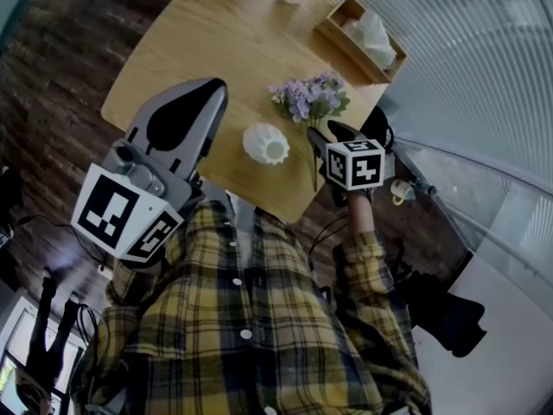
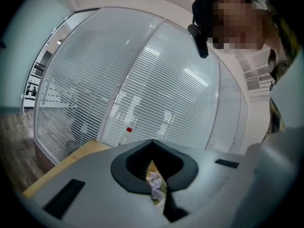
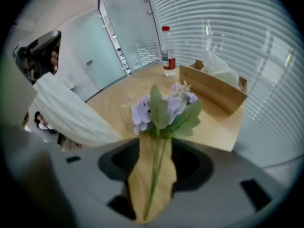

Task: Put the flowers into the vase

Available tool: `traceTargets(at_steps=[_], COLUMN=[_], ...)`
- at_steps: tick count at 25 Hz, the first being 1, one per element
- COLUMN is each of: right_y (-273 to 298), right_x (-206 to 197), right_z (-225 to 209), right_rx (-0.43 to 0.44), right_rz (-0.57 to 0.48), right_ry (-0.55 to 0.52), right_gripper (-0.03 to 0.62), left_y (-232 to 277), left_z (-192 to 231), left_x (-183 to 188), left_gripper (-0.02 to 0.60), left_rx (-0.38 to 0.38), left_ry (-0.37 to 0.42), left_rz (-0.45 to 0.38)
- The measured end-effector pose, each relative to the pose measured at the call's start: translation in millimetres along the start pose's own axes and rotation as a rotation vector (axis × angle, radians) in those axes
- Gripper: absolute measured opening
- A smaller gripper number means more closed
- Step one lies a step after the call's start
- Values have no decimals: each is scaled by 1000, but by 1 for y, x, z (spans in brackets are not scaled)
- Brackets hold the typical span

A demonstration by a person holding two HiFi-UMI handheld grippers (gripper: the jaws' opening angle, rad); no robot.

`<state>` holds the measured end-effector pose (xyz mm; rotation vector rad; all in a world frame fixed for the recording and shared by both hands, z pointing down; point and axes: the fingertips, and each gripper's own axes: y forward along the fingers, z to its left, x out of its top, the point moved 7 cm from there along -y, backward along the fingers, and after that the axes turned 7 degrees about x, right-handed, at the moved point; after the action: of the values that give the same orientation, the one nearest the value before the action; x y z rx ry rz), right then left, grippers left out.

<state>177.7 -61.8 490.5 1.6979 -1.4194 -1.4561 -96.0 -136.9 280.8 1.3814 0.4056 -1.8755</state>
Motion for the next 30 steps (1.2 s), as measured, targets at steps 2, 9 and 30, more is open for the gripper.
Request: traceTargets(at_steps=[2, 9, 30], right_y=[7, 31, 51], right_x=[-3, -6, -1], right_z=[-4, -12, -16], right_rx=[-8, -31, -126], right_rz=[22, 92, 172], right_ry=[-1, -33, -107], right_gripper=[206, 206, 108], left_y=[-4, -15, -20], left_z=[2, 10, 12], left_x=[-2, -13, -32], left_gripper=[8, 8, 9], left_rx=[13, 53, 71], left_ry=[-2, -14, -46], left_rz=[4, 23, 55])
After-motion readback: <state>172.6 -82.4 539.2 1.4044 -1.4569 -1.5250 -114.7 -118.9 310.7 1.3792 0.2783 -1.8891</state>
